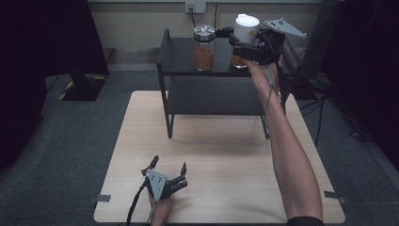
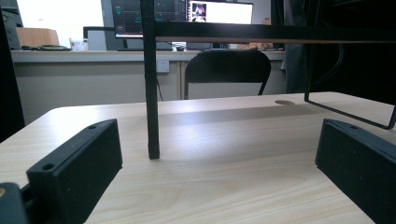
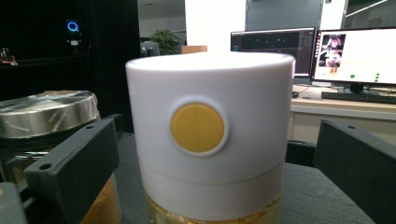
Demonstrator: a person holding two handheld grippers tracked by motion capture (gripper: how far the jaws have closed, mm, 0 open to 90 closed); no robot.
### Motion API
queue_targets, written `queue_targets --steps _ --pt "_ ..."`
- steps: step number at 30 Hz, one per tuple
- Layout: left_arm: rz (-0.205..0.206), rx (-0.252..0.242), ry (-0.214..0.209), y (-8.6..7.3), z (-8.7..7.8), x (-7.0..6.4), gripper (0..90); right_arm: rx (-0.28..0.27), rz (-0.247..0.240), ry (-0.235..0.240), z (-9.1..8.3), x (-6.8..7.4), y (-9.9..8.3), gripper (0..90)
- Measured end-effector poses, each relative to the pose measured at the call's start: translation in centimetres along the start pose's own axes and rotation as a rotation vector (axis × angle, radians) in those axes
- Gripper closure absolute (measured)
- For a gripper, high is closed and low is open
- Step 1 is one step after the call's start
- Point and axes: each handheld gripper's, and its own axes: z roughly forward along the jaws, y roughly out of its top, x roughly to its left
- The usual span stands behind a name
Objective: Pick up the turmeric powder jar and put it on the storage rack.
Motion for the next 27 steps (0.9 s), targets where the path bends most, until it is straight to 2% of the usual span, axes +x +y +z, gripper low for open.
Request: queue_targets --steps 2,11,13,15,17,21,24,27 --pt "0.000 0.000 0.000 0.0 0.0 0.0 0.0 -0.004 -0.002 0.013 -0.2 -0.1 0.1 0.0" --pt "0.000 0.000 0.001 0.0 0.0 0.0 0.0 -0.029 -0.009 0.009 -1.4 0.5 0.3 0.0" --pt "0.000 0.000 0.003 0.0 0.0 0.0 0.0 -0.017 -0.001 0.023 -1.6 0.4 0.5 0.0" --pt "0.000 0.000 0.003 0.0 0.0 0.0 0.0 -0.001 -0.003 0.014 -1.7 0.8 0.6 0.0" --pt "0.000 0.000 0.003 0.0 0.0 0.0 0.0 0.002 -0.023 0.023 -2.0 0.9 0.4 0.0" --pt "0.001 0.001 0.002 0.0 0.0 0.0 0.0 -0.012 -0.029 0.049 -2.8 0.7 -0.2 0.0" --pt "0.000 0.000 0.003 0.0 0.0 0.0 0.0 -0.019 -0.060 0.046 -3.3 0.8 -0.5 0.0" --pt "-0.001 0.000 0.003 0.0 0.0 -0.1 0.0 -0.029 -0.063 0.037 -3.9 1.0 -0.8 0.0"
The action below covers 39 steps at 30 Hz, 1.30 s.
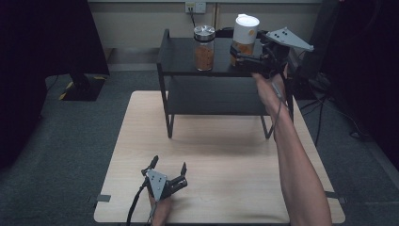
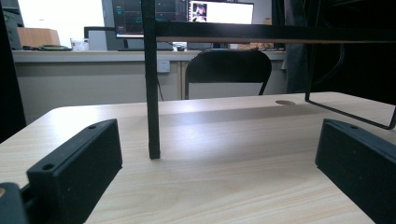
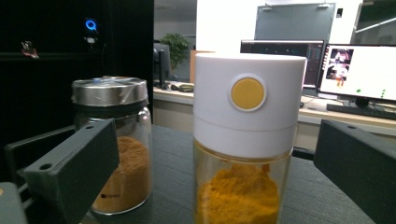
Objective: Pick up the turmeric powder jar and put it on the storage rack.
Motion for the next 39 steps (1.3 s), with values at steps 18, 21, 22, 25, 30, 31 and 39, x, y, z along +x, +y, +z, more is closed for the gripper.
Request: queue_targets --steps 18,21,22,25,30,31,39 --pt "0.000 0.000 0.004 0.0 0.0 -0.1 0.0 -0.057 0.019 -0.026 -6.4 1.5 -3.8 0.0" --pt "0.000 0.000 0.004 0.0 0.0 -0.1 0.0 -0.078 -0.024 -0.037 -7.6 1.6 -4.5 0.0" --pt "0.000 0.000 0.004 0.0 0.0 -0.1 0.0 -0.076 -0.022 -0.043 -8.0 1.7 -4.7 0.0" --pt "0.000 0.000 0.004 0.0 0.0 -0.1 0.0 -0.077 -0.028 -0.057 -9.1 1.9 -5.4 0.0" --pt "-0.001 0.000 0.005 0.0 0.0 -0.1 0.0 -0.076 -0.039 -0.064 -10.7 2.5 -7.3 0.0" --pt "-0.001 0.000 0.005 0.0 0.0 -0.1 0.0 -0.080 -0.033 -0.062 -11.0 2.5 -7.7 0.0" --pt "-0.001 -0.001 0.005 0.0 0.0 -0.1 0.0 -0.080 -0.029 -0.058 -12.7 2.8 -10.4 0.0"
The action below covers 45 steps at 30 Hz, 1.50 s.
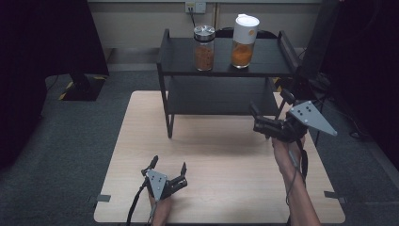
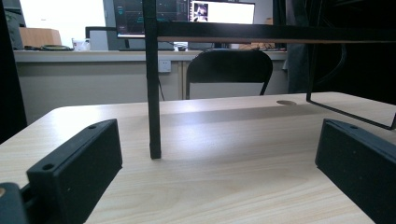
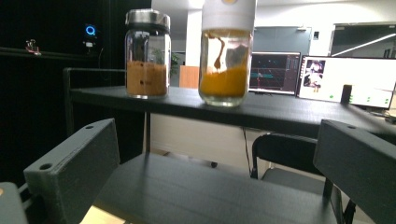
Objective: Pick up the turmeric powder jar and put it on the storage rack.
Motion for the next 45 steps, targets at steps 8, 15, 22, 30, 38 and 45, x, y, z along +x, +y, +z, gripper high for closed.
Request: queue_targets --steps 8,15,22,30,38,45 --pt "0.001 0.000 0.000 0.0 0.0 0.0 0.0 0.016 -0.008 -0.020 -2.0 1.0 -2.2 0.0" --pt "0.001 0.001 0.000 0.0 0.0 0.0 0.0 0.024 -0.008 -0.048 -3.6 1.8 -4.2 0.0" --pt "0.001 0.001 0.000 0.0 0.0 0.0 0.0 0.045 -0.001 -0.069 -4.5 2.4 -6.0 0.0" --pt "0.001 0.001 0.000 0.0 0.0 0.0 0.0 0.061 -0.006 -0.115 -5.5 3.1 -8.4 0.0" --pt "0.001 0.001 0.000 0.0 0.0 0.0 0.0 0.093 0.016 -0.143 -6.2 3.6 -11.1 0.0" --pt "0.001 0.001 0.000 0.0 0.0 0.0 0.0 0.094 0.028 -0.163 -7.0 3.9 -13.5 0.0"
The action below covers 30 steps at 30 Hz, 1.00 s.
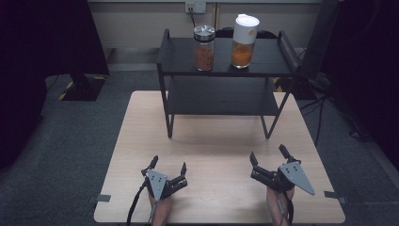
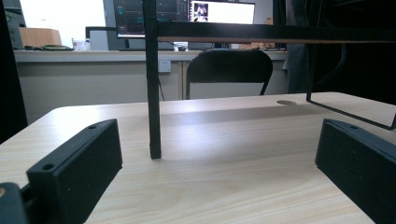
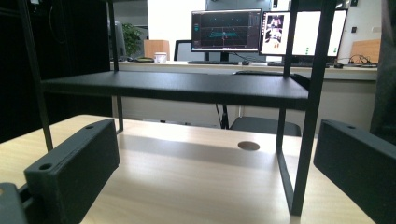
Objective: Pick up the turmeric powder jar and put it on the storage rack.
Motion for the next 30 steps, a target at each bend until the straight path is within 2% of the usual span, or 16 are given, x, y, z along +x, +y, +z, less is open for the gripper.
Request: queue_targets --steps 8,12,19,22,25,30 --pt "0.000 0.000 0.000 0.0 0.0 0.0 0.0 0.036 0.003 -0.025 -0.3 0.2 -2.8 0.0" --pt "0.000 0.000 0.000 0.0 0.0 0.0 0.0 0.035 0.008 -0.033 -0.4 0.3 -3.8 0.0" --pt "0.000 0.000 -0.001 0.0 0.0 0.0 0.0 0.048 -0.017 -0.047 -0.4 0.4 -5.0 0.0" --pt "0.000 0.000 -0.001 0.0 0.0 0.0 0.0 0.046 -0.010 -0.048 -0.4 0.4 -5.4 0.0" --pt "0.001 0.000 -0.001 0.0 0.0 0.0 0.0 0.045 -0.029 -0.046 -0.5 0.5 -5.7 0.0" --pt "0.001 0.001 0.000 0.0 0.0 0.0 0.0 0.040 -0.010 -0.055 -0.5 0.7 -6.2 0.0"
